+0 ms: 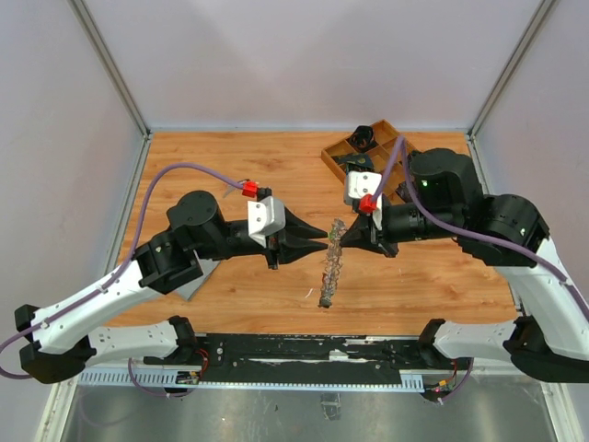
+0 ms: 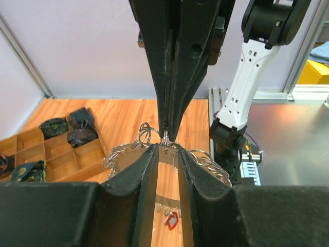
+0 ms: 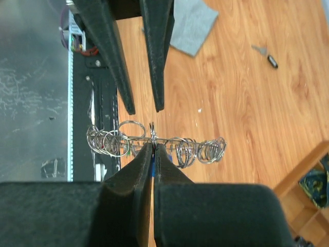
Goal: Put the keys on the keyring
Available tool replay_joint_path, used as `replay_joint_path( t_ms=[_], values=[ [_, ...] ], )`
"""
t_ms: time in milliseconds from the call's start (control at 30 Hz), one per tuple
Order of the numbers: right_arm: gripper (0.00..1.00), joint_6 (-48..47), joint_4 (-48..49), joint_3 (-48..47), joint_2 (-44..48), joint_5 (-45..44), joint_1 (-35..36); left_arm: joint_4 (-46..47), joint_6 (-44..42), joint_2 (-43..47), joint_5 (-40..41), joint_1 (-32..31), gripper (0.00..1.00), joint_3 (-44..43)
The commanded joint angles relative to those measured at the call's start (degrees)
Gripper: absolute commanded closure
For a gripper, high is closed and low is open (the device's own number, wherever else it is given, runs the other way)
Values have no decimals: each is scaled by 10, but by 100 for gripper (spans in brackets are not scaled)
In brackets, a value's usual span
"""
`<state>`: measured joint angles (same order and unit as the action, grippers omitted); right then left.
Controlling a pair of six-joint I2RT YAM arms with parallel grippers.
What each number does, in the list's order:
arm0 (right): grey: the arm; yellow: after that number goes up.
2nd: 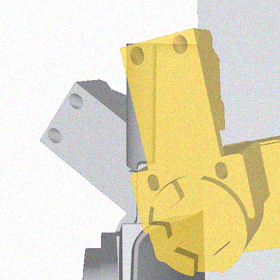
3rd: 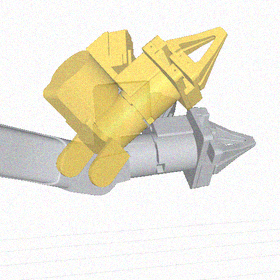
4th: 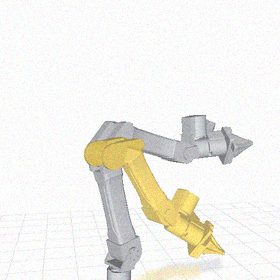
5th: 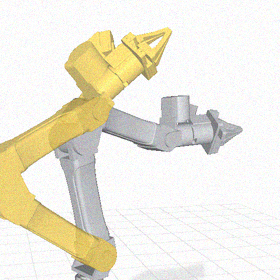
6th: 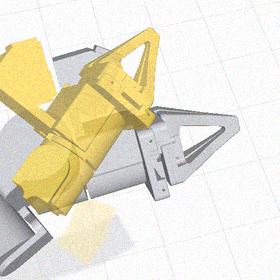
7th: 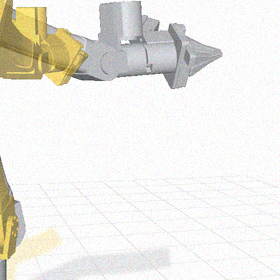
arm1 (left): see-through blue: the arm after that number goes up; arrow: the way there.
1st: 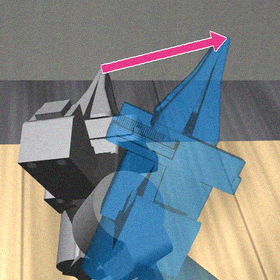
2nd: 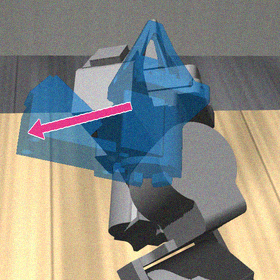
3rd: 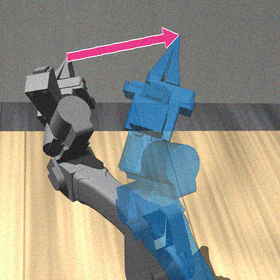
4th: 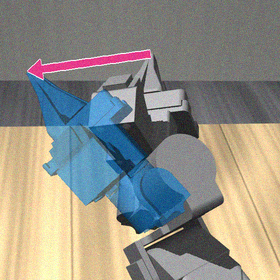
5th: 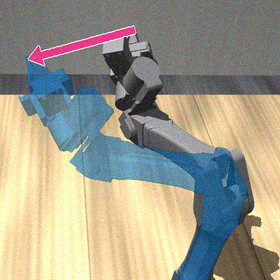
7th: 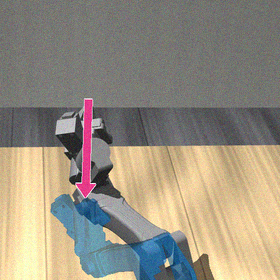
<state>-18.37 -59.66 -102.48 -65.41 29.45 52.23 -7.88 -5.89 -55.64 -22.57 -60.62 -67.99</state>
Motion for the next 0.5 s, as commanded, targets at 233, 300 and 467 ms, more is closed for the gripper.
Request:
replay_joint_path(
  t_ms=[233,300,467],
  values=[
    [100,-13,-182,-114,-73,-118,45,-3,-12,-41,-3,-5,72,1],
    [100,-9,-180,-115,-75,-122,54,2,-11,-44,-4,-5,72,3],
    [100,0,-163,-113,-77,-132,65,4,-11,-56,-13,-5,71,-2]
  ],
)
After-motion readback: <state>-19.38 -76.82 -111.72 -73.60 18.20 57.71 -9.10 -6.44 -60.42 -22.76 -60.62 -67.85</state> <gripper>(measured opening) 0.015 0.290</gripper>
